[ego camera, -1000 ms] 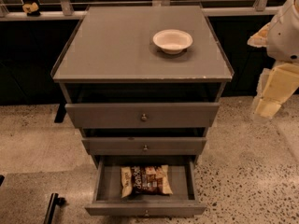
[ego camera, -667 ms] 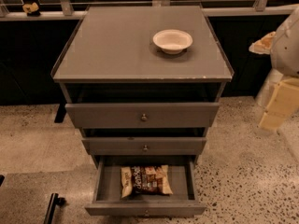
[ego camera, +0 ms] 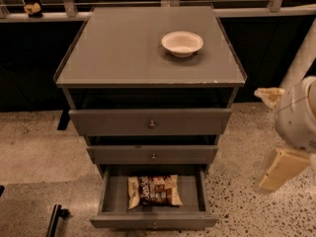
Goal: Pick brown chip bag from bottom drawer and place on counter
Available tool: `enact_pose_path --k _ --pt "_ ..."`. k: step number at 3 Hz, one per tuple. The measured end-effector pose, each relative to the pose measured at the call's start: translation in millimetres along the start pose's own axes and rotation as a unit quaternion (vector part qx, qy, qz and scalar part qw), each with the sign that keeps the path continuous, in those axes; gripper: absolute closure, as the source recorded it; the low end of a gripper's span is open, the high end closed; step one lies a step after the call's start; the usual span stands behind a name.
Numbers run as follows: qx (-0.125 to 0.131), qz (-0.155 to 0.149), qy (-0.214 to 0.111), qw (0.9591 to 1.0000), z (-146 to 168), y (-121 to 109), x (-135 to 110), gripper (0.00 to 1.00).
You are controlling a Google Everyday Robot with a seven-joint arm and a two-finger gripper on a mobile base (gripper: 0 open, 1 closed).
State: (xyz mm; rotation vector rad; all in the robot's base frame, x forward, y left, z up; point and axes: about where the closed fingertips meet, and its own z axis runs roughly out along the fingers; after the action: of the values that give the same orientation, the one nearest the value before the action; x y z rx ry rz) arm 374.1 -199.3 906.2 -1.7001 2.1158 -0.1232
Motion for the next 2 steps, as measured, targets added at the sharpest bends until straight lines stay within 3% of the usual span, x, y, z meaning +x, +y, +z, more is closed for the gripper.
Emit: enact_pose_path --k 1,2 --pt "-0.015 -0.004 0.010 0.9998 64 29 5 0.00" --pt "-0.046 0.002 0.036 0.9983 137 52 19 0.00"
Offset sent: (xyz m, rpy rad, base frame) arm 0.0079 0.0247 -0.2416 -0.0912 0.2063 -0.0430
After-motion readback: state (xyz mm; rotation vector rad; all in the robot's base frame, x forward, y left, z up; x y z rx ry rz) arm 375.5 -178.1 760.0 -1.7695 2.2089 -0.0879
